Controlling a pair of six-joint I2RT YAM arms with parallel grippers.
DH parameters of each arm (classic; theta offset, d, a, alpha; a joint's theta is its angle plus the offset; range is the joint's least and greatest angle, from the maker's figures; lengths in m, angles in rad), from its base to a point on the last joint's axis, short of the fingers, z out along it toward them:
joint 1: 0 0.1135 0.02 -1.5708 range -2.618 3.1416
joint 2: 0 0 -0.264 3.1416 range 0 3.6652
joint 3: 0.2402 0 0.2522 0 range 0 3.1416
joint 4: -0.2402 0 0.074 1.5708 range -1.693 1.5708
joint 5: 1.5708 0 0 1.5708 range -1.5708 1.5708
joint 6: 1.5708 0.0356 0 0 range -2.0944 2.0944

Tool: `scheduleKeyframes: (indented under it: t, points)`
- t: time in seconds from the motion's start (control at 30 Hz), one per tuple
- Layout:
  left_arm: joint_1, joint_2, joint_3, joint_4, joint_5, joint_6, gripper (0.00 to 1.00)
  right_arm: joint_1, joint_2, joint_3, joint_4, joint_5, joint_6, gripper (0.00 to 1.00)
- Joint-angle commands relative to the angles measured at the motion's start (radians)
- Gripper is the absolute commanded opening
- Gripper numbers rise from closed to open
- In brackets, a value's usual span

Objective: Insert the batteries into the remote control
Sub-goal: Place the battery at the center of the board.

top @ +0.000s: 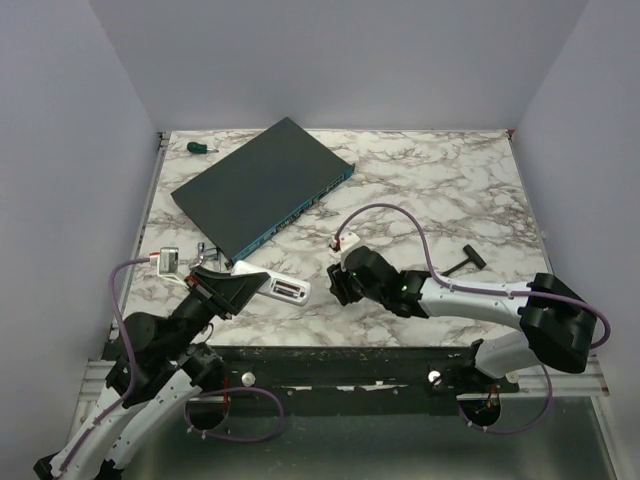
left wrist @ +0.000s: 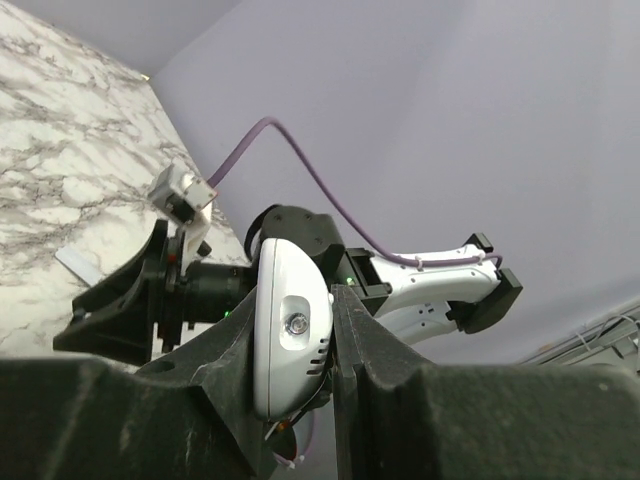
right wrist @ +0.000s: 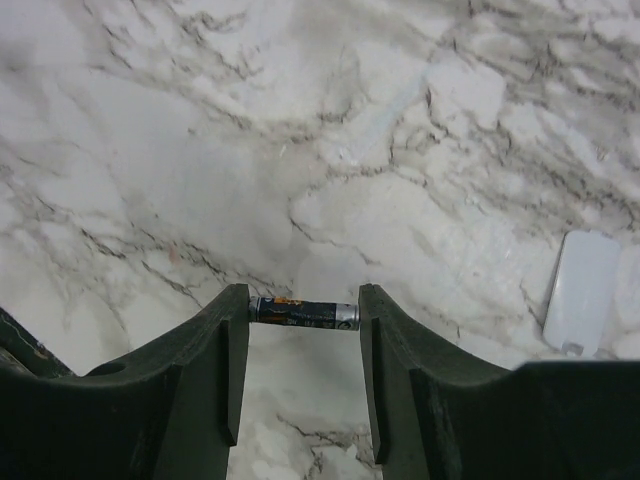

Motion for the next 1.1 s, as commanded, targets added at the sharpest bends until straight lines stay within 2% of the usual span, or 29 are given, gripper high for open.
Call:
scheduleKeyframes:
  t: [0.0, 0.2, 0.4, 0.47, 0.57, 0.63, 0.77, 0.93, 1.07]
  points:
    - [0.003, -0.014, 0.032, -0.014, -0.02, 0.023, 0.0, 0.018, -0.003, -0.042, -0.177, 0.043, 0.119, 0.44]
    - [0.003, -0.023, 0.015, -0.01, -0.019, 0.001, 0.0, 0.019, 0.046, -0.008, -0.203, 0.082, 0.291, 0.43]
    - [0.002, -0.058, 0.015, -0.036, -0.023, 0.001, 0.0, 0.039, 0.147, 0.051, -0.281, 0.171, 0.353, 0.47]
    - [0.003, -0.069, 0.016, -0.05, -0.052, 0.005, 0.0, 0.046, 0.18, 0.073, -0.311, 0.186, 0.364, 0.54]
    - [0.002, -0.081, 0.016, -0.058, -0.063, 0.01, 0.0, 0.053, 0.195, 0.085, -0.327, 0.2, 0.382, 0.73]
    - [0.004, -0.084, 0.017, -0.061, -0.067, 0.01, 0.0, 0.056, 0.179, 0.078, -0.321, 0.2, 0.385, 0.8]
    - [0.002, -0.094, 0.016, -0.071, -0.076, 0.01, 0.0, 0.055, 0.11, 0.079, -0.327, 0.209, 0.355, 0.85]
    - [0.003, -0.11, 0.017, -0.082, -0.091, 0.015, 0.0, 0.054, -0.027, 0.078, -0.339, 0.212, 0.271, 0.86]
    - [0.003, -0.11, 0.013, -0.097, -0.104, 0.029, 0.0, 0.042, -0.118, 0.061, -0.339, 0.168, 0.206, 0.83]
